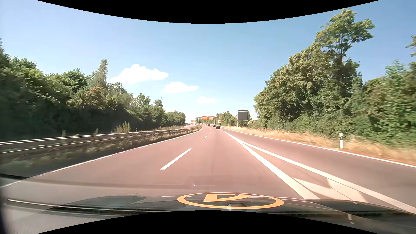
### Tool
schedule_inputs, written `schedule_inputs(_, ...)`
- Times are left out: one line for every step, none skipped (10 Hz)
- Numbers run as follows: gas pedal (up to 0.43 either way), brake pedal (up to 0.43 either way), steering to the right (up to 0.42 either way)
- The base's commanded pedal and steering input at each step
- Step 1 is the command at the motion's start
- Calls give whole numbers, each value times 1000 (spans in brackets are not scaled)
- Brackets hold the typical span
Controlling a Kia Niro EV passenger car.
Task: Follow the waypoints while adhering to traffic rules and regulations
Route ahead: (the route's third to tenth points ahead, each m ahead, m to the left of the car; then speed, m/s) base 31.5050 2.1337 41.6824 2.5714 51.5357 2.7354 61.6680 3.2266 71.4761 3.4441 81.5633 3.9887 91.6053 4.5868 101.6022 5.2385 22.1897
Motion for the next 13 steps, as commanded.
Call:
schedule_inputs(240,0,-5)
schedule_inputs(240,0,-5)
schedule_inputs(240,0,-5)
schedule_inputs(240,0,-5)
schedule_inputs(240,0,-5)
schedule_inputs(240,0,-5)
schedule_inputs(240,0,-5)
schedule_inputs(240,0,-3)
schedule_inputs(240,0,0)
schedule_inputs(240,0,0)
schedule_inputs(240,0,0)
schedule_inputs(240,0,0)
schedule_inputs(240,0,0)
